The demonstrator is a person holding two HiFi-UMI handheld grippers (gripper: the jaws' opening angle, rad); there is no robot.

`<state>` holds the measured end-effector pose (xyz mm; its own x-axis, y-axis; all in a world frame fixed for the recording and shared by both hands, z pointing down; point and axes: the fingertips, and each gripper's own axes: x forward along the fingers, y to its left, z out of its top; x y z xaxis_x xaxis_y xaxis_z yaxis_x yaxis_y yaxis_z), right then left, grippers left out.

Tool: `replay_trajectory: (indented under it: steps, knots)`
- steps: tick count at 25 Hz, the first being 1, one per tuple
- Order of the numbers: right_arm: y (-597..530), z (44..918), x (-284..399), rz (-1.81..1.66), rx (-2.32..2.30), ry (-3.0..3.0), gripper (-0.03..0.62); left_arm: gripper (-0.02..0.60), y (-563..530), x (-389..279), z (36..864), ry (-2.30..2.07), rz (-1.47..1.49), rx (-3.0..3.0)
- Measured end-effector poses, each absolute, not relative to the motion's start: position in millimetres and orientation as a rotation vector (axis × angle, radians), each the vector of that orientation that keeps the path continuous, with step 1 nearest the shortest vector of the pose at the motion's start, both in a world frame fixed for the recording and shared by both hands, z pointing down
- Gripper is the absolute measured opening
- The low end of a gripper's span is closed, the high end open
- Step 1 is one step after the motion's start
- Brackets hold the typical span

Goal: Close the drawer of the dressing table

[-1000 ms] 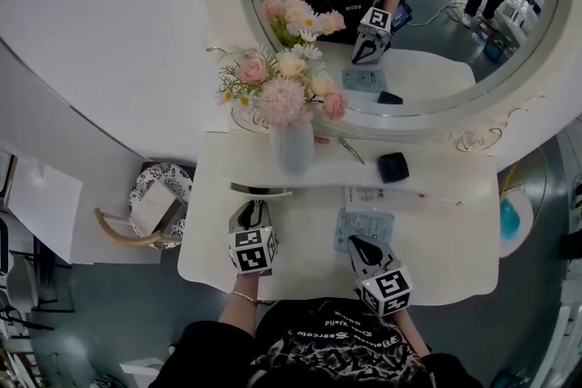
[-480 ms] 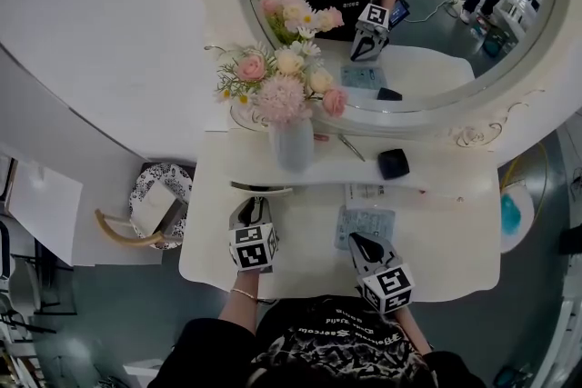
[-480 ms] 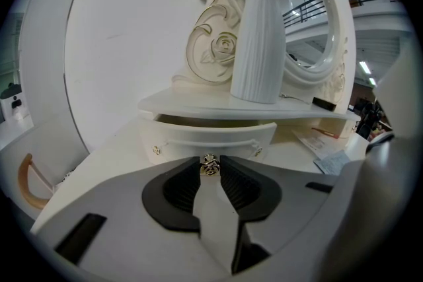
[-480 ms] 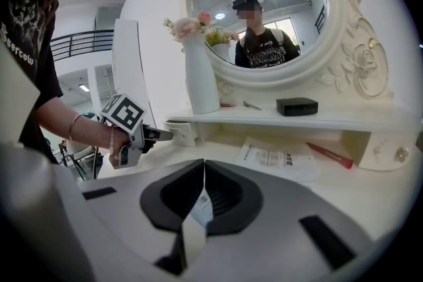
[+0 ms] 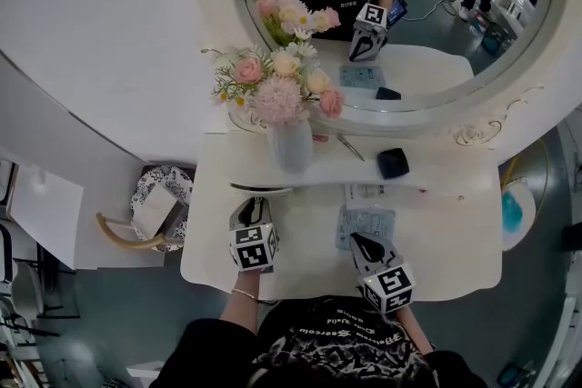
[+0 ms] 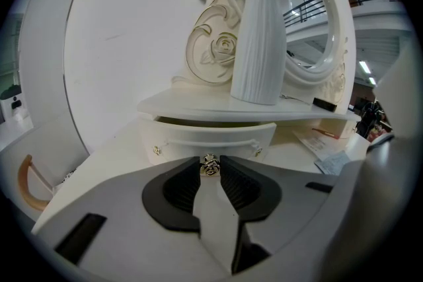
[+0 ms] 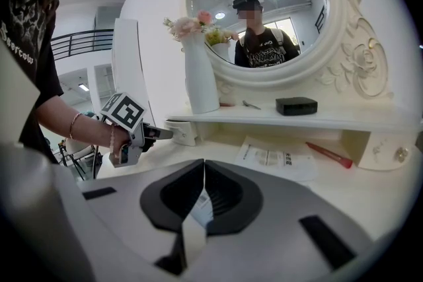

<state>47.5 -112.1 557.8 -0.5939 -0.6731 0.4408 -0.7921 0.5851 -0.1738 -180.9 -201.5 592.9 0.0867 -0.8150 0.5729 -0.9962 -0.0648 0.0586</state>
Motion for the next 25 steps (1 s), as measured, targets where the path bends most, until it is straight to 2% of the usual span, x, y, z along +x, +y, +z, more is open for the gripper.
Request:
replay_trajectory:
  steps: [25]
  knots:
    - [-113.4, 557.7, 47.9, 0.520, 1.197, -2.497, 0.014, 0.100, -206.4, -181.0, 591.7, -1.788, 0.553, 1.927]
